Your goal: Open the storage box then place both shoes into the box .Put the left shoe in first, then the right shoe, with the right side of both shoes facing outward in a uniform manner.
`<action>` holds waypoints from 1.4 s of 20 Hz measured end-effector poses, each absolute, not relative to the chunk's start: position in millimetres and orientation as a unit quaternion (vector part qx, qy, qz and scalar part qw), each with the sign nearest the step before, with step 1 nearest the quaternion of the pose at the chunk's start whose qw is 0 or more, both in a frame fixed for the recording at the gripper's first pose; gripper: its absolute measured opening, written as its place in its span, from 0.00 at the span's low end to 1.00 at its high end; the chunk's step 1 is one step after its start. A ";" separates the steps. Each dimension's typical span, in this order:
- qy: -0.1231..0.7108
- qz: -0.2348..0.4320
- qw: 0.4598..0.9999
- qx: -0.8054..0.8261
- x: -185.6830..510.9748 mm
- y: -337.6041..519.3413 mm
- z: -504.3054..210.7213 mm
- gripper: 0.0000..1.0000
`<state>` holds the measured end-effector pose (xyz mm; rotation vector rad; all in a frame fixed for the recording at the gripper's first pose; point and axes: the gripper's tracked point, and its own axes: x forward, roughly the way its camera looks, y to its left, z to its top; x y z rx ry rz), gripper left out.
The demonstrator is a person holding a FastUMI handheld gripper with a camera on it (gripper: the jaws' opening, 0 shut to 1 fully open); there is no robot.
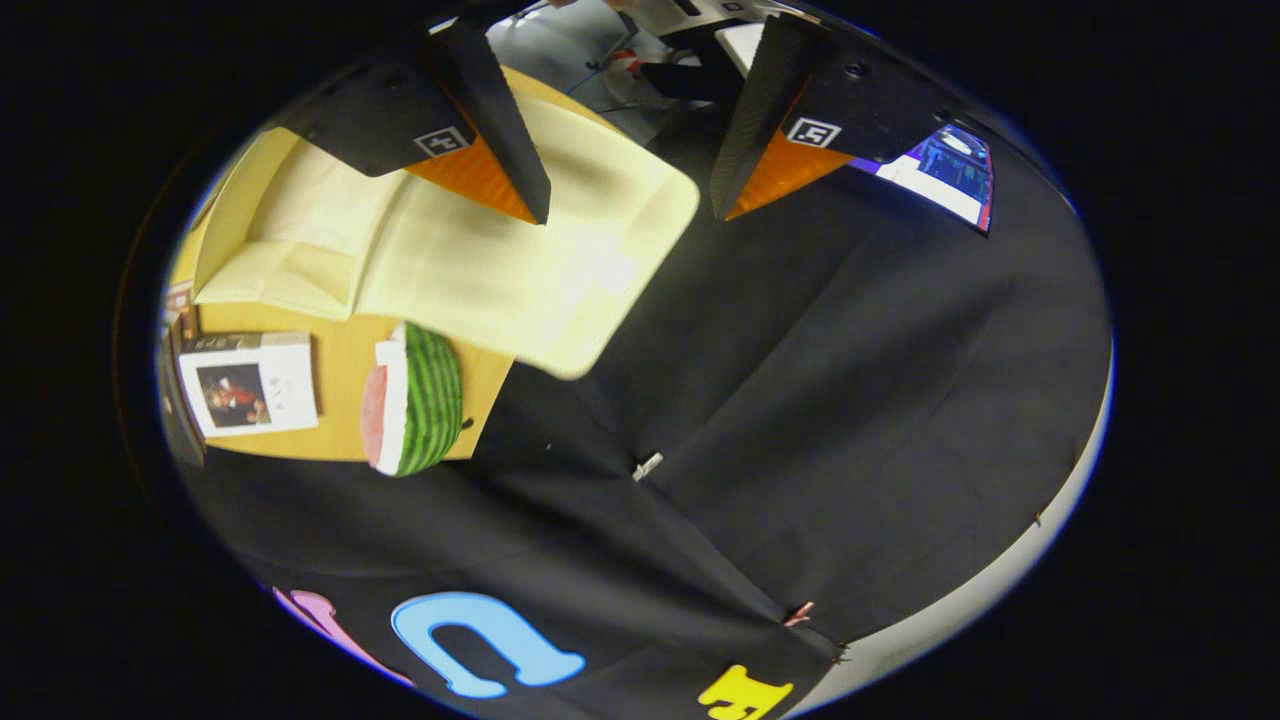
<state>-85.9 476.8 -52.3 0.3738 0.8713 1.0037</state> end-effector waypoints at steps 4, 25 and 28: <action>0.356 0.437 0.814 0.138 -51.9 402.1 -38.4 0.98; 0.464 0.104 0.880 0.019 -38.6 20.1 -261.5 0.99; 0.495 0.108 0.862 0.024 -40.4 12.0 -299.2 0.99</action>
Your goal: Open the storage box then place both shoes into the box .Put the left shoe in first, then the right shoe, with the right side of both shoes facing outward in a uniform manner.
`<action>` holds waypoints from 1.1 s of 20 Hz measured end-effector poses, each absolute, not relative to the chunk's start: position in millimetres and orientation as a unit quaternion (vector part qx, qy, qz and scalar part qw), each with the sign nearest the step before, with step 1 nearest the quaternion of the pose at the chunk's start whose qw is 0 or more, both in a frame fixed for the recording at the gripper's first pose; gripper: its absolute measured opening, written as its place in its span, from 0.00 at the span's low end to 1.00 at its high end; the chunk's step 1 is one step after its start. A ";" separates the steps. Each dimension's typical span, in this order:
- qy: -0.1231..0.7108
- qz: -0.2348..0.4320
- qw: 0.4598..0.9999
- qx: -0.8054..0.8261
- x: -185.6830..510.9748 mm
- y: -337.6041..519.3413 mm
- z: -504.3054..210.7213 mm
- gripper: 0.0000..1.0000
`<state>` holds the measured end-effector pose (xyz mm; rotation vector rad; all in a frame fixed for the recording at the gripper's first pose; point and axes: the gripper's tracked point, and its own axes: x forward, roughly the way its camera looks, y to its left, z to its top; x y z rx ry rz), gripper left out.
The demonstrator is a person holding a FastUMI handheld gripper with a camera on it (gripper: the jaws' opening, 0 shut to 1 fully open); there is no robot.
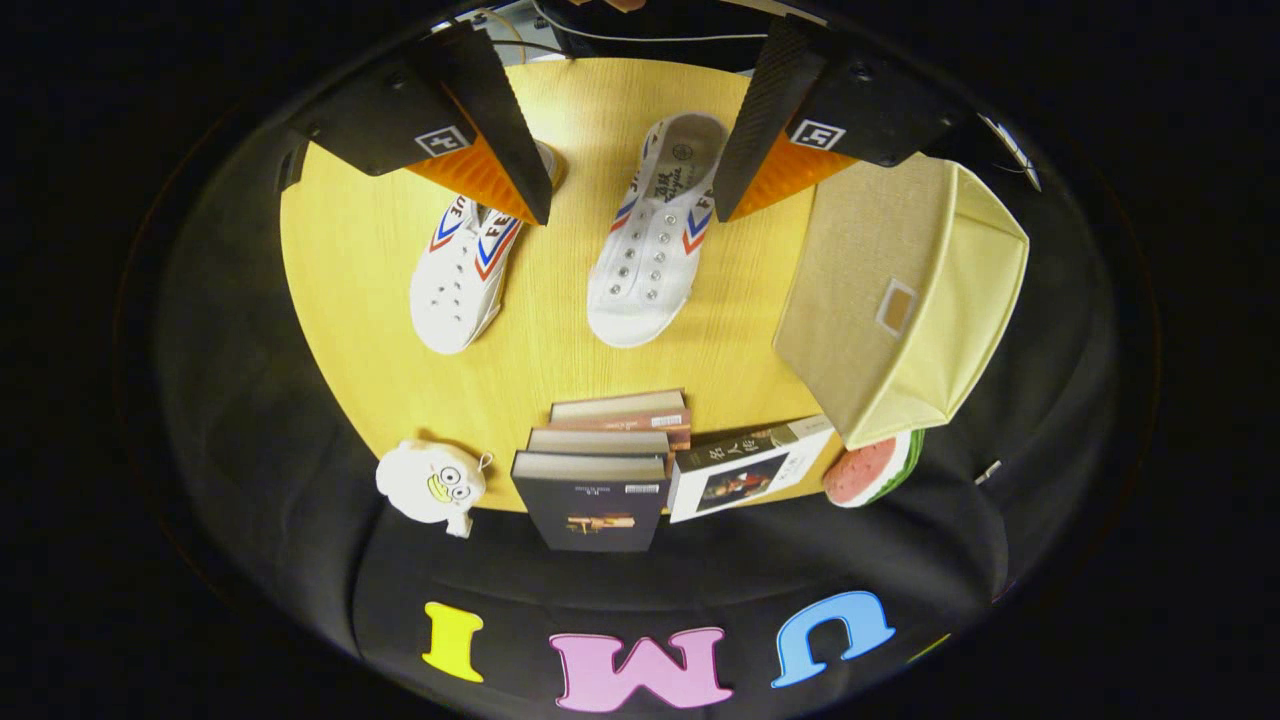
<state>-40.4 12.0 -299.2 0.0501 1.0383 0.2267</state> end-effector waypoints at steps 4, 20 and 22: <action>0.545 0.107 0.829 0.057 -41.6 10.6 -348.6 0.99; 0.632 0.147 0.745 0.157 -14.8 28.0 -402.7 0.35; 0.631 0.136 0.741 0.185 -15.3 29.9 -402.6 0.15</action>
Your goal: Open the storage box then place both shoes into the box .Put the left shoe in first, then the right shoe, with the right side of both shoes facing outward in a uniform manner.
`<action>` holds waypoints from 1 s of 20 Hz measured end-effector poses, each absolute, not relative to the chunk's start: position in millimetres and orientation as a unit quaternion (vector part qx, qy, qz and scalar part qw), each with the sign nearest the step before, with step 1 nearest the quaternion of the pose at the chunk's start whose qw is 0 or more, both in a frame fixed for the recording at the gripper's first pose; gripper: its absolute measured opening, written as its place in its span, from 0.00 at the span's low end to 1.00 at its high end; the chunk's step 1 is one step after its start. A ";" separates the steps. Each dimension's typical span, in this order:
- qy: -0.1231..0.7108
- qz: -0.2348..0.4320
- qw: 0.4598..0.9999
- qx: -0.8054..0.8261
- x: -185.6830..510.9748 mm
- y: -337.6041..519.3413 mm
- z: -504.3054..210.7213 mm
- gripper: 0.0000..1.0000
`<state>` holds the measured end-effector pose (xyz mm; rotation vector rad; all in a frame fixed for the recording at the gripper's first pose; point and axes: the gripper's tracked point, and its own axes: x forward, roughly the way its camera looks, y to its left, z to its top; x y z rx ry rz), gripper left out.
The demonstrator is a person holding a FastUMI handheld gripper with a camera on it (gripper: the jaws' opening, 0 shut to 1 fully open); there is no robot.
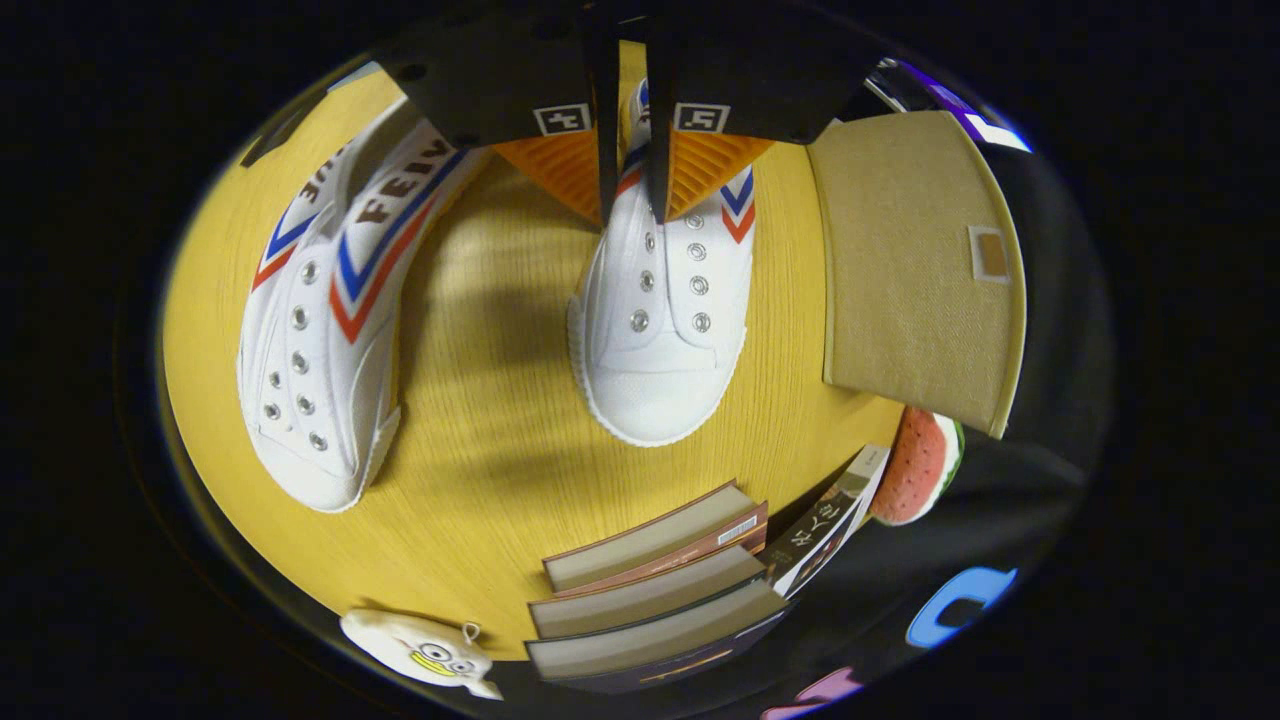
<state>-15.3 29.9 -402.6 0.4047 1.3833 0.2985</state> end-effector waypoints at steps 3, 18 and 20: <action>0.629 0.137 0.743 0.183 -17.4 28.4 -398.6 0.08; 0.590 0.114 0.776 0.191 -31.7 22.5 -321.7 0.07; 0.579 0.114 0.783 0.198 -29.8 25.6 -299.2 0.07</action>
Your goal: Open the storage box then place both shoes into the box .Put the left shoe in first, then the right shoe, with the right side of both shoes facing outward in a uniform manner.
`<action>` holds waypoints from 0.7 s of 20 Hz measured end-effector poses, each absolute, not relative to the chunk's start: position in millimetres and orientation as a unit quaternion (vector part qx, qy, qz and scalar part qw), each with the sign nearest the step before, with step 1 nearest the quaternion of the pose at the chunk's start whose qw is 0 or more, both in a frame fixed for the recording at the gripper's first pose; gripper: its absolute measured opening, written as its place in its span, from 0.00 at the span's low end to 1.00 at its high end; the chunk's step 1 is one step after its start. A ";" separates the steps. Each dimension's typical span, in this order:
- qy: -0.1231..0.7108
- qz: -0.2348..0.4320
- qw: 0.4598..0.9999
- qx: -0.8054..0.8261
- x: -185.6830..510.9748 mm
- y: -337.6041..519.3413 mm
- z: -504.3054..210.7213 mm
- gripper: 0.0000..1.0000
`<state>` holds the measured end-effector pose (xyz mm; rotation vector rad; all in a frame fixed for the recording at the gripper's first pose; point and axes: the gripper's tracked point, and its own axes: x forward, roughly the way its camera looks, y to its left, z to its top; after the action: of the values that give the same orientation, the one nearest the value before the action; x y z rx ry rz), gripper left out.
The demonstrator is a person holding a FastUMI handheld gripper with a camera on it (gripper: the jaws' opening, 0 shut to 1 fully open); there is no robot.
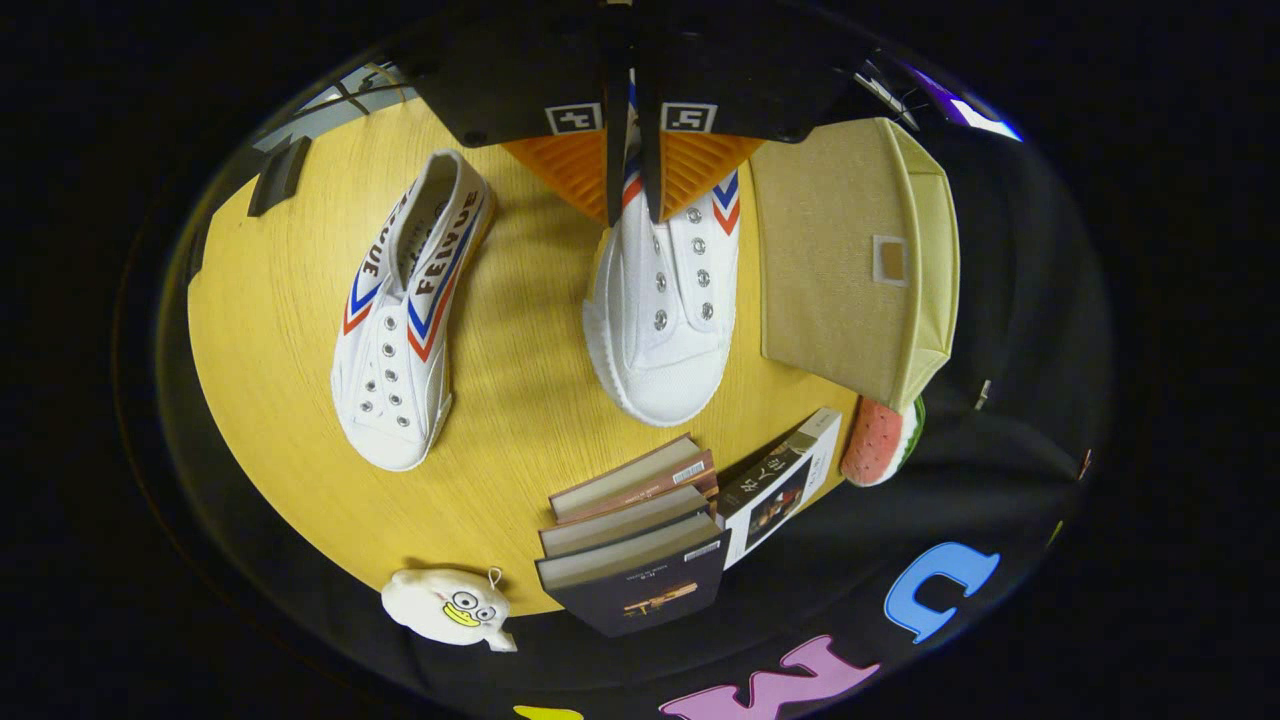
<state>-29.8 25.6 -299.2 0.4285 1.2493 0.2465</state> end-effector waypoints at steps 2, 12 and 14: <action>0.566 0.118 0.789 0.209 -27.9 31.8 -272.6 0.07; 0.516 0.167 0.788 0.291 -27.8 109.3 -141.6 0.07; 0.505 0.180 0.791 0.294 -25.4 129.1 -124.7 0.07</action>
<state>-25.4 129.1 -124.7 0.6323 1.0873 0.3872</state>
